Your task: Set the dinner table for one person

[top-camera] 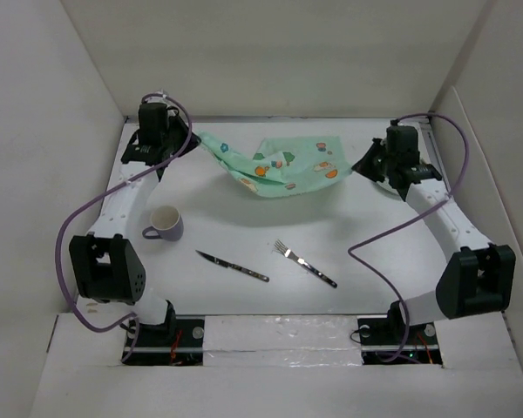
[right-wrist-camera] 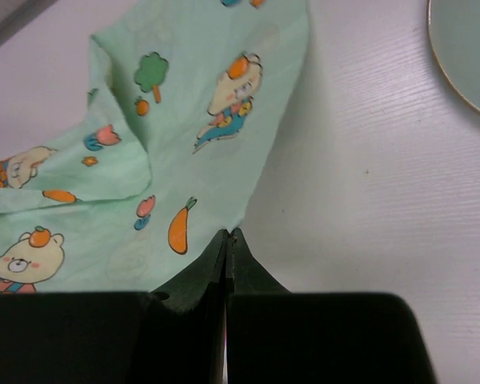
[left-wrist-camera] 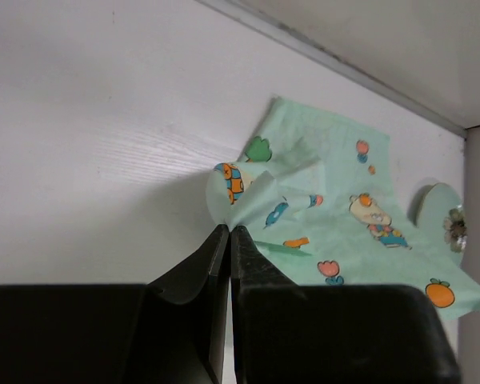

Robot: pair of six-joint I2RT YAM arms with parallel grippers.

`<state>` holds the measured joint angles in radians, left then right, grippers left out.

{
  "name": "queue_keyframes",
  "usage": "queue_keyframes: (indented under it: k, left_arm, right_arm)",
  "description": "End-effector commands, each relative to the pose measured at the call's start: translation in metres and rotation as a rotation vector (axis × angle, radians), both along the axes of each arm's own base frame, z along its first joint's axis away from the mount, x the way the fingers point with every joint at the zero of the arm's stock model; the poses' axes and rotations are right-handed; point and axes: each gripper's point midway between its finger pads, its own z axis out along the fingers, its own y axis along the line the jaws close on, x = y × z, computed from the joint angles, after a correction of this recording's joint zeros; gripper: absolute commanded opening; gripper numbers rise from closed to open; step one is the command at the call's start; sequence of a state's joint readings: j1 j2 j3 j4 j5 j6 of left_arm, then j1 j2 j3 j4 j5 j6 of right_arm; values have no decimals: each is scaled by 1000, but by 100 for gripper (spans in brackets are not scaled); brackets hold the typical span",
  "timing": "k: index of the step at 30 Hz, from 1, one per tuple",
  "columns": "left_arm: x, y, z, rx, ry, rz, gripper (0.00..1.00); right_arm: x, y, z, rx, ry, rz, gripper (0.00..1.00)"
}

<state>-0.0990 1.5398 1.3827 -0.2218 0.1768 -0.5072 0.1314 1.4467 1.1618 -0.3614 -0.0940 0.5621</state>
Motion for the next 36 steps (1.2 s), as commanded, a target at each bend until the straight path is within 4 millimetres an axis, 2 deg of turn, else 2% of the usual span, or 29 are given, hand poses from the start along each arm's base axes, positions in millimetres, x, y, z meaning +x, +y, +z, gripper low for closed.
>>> queue_keyframes:
  k: [1,2,5,7,9,10,12,14,17,18,20,21,22,23,24,25,26,27,28,29,30,32,33,34,35,36]
  left_arm:
    - [-7,-6,123,-100,-291,7,0]
    - [-9,-3,136,-111,-316,30,0]
    - [-20,6,176,-128,-391,85,0]
    - [-31,10,201,-139,-447,98,0]
    - [-39,14,215,-145,-473,120,0]
    - [-43,15,227,-150,-497,124,0]
    - [-43,15,234,-159,-508,123,0]
    - [-40,12,236,-162,-508,111,0]
    - [-19,10,209,-165,-461,115,0]
    - [-5,12,198,-166,-447,123,0]
    - [11,16,188,-201,-415,117,0]
    - [30,13,172,-210,-385,115,0]
    - [38,17,184,-219,-407,121,0]
    - [48,20,187,-236,-407,131,0]
    - [67,18,170,-246,-366,132,0]
    - [71,16,194,-267,-413,122,0]
    - [77,17,201,-300,-419,124,0]
    - [83,15,206,-322,-438,118,0]
    - [81,14,226,-339,-482,105,0]
    - [81,12,235,-351,-504,96,0]
    - [77,12,246,-360,-530,93,0]
    - [67,17,261,-363,-561,94,0]
    - [63,17,263,-362,-571,86,0]
    - [66,21,234,-355,-519,104,0]
    - [50,27,241,-354,-549,111,0]
    - [44,27,238,-356,-569,109,0]
  right_arm:
    - [3,1,87,37,-199,-3,0]
    - [3,2,115,37,-248,-4,0]
    - [-10,-3,169,21,-363,-23,0]
    - [-20,-2,192,20,-415,-19,0]
    - [-37,3,220,30,-476,-4,0]
    - [-41,1,227,29,-492,-6,0]
    - [-49,4,242,36,-521,4,0]
    - [-48,7,245,38,-532,14,0]
    - [-26,11,229,17,-504,16,0]
    - [-9,14,214,4,-474,21,0]
    - [12,16,219,14,-489,27,0]
    - [38,18,199,16,-440,32,0]
    - [50,20,202,18,-445,31,0]
    - [61,23,230,30,-501,30,0]
    - [73,22,236,45,-503,27,0]
    - [97,26,220,42,-465,26,0]
    - [101,26,259,56,-542,19,0]
    - [107,24,270,70,-556,8,0]
    - [111,27,279,85,-572,21,0]
    - [119,24,279,86,-570,16,0]
    - [114,24,308,100,-632,17,0]
    - [109,24,319,98,-654,26,0]
    - [108,25,310,90,-635,34,0]
    - [107,21,302,85,-614,33,0]
    - [95,22,310,92,-637,44,0]
    - [99,25,265,89,-547,55,0]
